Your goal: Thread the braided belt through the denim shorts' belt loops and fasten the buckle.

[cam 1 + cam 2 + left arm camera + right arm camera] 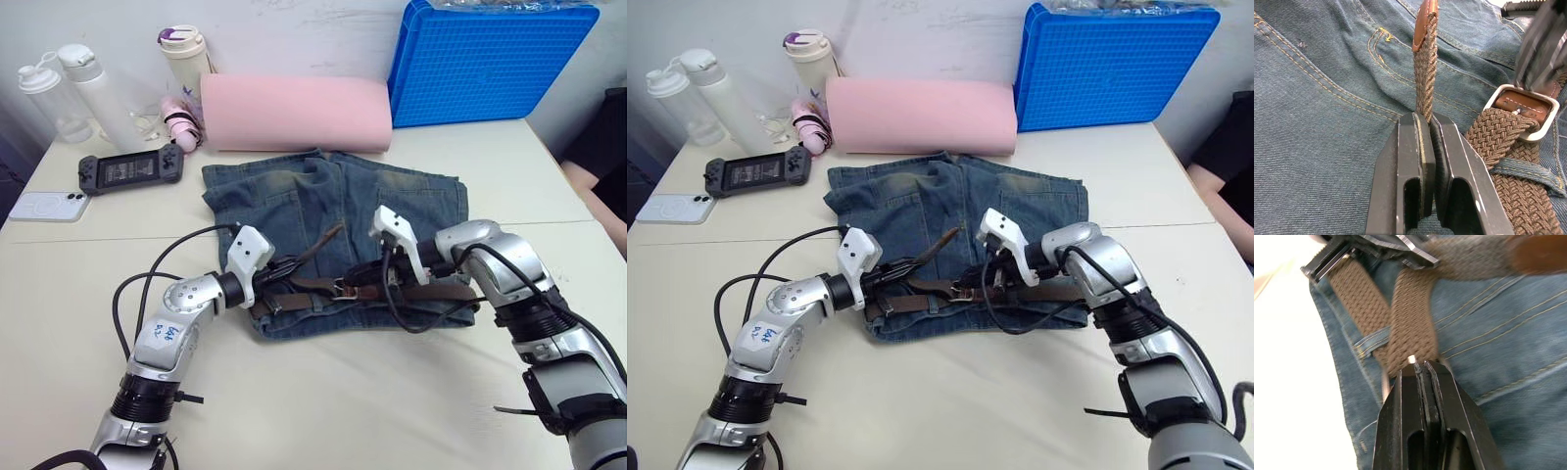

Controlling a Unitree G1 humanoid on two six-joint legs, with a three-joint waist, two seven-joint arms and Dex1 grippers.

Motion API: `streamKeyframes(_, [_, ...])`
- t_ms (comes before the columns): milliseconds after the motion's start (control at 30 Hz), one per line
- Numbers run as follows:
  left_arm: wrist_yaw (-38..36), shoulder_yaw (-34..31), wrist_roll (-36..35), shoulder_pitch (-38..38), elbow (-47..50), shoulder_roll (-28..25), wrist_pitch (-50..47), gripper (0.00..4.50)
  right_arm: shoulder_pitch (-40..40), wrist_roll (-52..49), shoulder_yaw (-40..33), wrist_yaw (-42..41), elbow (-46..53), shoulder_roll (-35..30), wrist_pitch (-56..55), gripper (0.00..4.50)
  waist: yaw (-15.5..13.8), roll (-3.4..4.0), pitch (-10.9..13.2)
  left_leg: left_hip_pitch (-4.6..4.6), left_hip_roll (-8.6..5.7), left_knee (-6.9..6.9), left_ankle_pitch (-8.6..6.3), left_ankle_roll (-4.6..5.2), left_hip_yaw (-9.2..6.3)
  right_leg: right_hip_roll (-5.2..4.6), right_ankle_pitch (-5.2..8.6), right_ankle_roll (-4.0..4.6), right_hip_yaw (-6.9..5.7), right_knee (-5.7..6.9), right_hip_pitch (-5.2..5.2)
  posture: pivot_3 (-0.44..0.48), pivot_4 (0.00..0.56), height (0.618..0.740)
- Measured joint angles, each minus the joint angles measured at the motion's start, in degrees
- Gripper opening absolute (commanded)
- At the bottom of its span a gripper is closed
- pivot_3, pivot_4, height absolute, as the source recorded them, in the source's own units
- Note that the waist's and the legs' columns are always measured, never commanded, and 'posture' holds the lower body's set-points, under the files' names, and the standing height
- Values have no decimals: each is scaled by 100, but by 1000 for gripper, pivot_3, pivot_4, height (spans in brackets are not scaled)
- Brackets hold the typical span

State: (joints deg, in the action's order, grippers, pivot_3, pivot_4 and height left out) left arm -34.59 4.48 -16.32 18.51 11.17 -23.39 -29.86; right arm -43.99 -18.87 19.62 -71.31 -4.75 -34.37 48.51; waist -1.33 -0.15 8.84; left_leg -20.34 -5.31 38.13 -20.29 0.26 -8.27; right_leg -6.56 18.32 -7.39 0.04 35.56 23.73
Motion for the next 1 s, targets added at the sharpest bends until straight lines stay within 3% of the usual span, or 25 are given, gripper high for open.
streamKeyframes(1000, [-22,11,-27,-110,229,14,-121,0,-277,39,19,-285,-468,90,-122,31,1,0,0,1,0,3,0,-1,2,0,0,0,3,4,0,0,150,740])
